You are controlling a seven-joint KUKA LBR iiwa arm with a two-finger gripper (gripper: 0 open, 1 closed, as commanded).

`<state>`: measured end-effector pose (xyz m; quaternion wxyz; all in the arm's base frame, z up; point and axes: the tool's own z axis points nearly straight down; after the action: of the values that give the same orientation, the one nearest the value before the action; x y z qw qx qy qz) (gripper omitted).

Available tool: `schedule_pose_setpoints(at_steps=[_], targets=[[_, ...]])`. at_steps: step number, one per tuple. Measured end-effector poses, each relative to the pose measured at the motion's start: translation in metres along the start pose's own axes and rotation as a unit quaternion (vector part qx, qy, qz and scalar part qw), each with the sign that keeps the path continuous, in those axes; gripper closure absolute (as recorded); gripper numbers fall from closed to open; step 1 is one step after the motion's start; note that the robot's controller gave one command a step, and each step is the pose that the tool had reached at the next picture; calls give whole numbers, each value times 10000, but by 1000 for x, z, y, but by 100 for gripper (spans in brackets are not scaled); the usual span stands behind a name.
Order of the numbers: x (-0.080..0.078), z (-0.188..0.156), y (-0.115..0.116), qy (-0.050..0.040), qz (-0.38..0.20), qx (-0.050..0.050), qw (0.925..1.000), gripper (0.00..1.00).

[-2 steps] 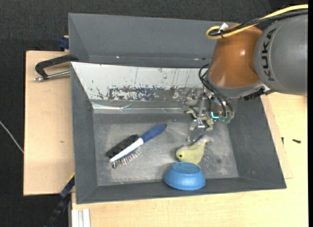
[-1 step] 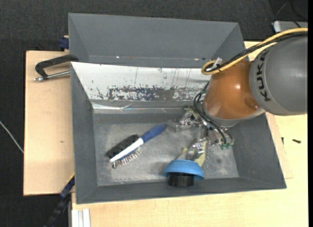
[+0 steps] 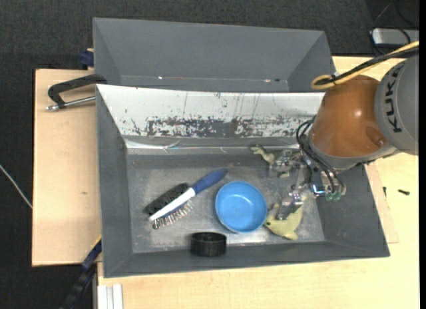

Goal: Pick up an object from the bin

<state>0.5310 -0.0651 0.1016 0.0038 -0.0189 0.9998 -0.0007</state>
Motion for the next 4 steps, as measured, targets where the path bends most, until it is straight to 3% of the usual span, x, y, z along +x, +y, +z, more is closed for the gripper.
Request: schedule_pose_setpoints(at_steps=[1, 2, 3, 4], targets=[[27, -12, -40, 36, 2000, -1, 9798, 0], [14, 28, -38, 62, 3028, -1, 9530, 0], [-54, 26, 8, 39, 4271, 16, 9042, 0], [-56, 24, 10, 17, 4264, -19, 9045, 100]])
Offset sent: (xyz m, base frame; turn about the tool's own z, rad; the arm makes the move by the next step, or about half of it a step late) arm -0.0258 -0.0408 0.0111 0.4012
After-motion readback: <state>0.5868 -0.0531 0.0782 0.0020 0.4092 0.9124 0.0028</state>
